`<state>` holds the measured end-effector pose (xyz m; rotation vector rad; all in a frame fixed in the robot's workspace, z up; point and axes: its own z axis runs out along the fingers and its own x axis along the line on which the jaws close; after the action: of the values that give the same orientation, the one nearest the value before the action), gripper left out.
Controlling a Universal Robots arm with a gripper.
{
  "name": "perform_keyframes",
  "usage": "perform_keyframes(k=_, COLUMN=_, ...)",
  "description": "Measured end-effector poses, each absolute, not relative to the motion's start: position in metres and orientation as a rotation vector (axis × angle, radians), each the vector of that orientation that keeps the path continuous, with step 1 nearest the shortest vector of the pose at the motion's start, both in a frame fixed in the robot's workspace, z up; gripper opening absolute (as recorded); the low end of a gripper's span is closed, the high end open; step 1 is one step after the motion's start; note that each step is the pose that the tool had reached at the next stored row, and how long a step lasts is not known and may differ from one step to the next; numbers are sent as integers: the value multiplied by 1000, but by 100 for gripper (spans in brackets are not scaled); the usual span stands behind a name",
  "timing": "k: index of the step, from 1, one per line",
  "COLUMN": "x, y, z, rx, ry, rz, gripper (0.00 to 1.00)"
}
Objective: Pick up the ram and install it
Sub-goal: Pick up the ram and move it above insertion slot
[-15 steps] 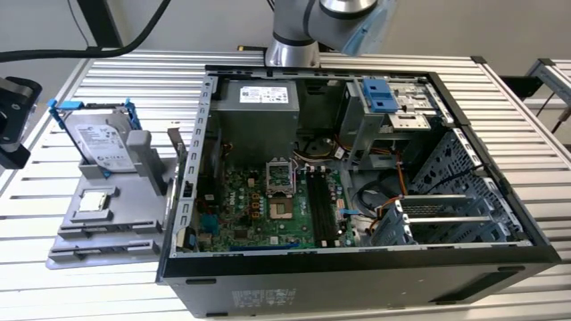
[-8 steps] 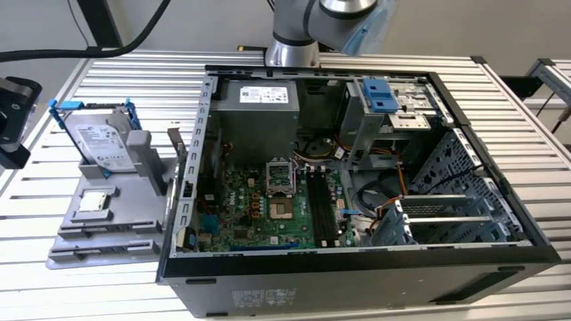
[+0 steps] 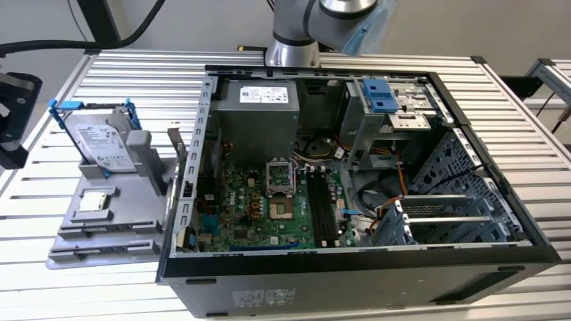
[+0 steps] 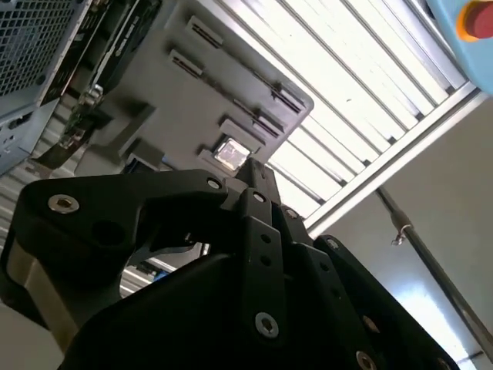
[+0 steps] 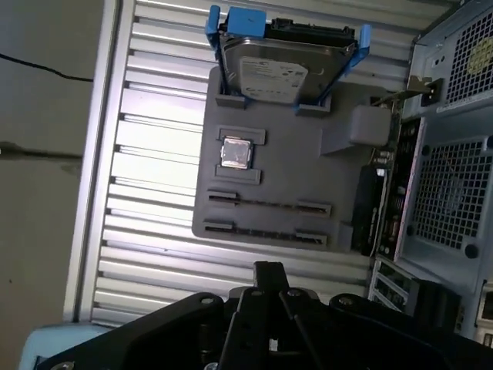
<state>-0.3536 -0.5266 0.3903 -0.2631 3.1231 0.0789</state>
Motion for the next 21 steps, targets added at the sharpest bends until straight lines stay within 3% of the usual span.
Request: perform_keyframes(k=21, x=-354, y=-527, z=390, rx=-856, ry=3025, rz=80, gripper=0)
